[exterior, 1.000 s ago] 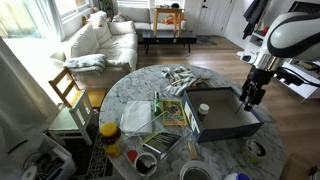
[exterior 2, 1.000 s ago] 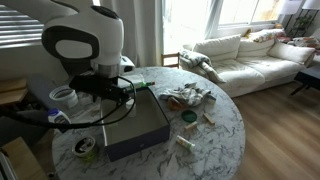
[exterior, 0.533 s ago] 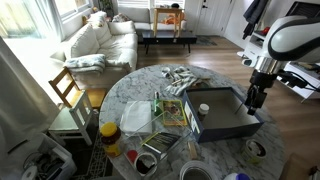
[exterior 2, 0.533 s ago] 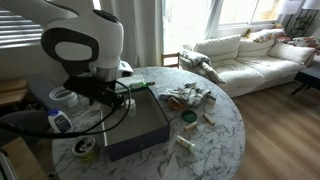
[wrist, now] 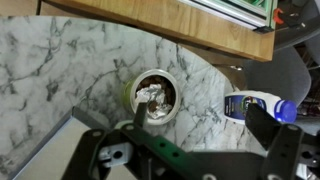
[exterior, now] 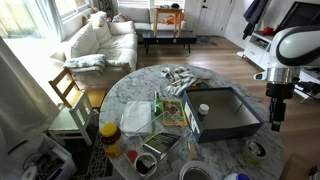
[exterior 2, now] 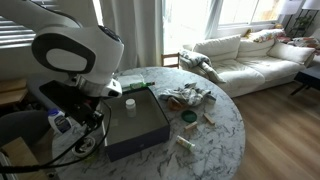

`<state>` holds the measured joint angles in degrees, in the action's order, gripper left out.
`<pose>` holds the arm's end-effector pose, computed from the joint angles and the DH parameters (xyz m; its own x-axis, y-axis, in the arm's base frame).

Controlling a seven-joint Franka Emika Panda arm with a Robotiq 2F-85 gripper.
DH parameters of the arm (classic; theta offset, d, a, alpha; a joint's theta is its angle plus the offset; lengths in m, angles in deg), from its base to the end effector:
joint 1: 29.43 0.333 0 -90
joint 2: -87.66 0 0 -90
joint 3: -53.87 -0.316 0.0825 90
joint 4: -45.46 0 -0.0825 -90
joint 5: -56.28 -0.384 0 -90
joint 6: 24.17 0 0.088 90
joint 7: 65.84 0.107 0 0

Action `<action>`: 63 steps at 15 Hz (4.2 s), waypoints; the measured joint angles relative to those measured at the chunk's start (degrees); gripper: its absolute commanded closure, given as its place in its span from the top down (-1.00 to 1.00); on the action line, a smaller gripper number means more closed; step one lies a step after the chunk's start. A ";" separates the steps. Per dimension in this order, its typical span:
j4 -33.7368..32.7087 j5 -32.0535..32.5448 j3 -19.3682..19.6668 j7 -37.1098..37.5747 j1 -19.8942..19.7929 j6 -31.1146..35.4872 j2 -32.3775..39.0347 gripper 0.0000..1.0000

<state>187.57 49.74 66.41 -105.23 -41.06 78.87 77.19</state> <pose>0.3621 -0.1502 0.3283 0.9150 0.2748 -0.2955 0.1414 -0.9042 -0.4030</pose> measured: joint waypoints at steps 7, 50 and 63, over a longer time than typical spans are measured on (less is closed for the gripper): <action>6.86 0.00 0.10 -0.01 0.18 0.94 0.38 1.00; 10.92 0.40 1.10 -0.04 -1.08 19.75 6.78 -0.94; -5.39 3.24 0.44 5.28 -0.09 3.33 1.51 -0.94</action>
<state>182.17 52.98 66.85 -99.95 -41.15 82.20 78.70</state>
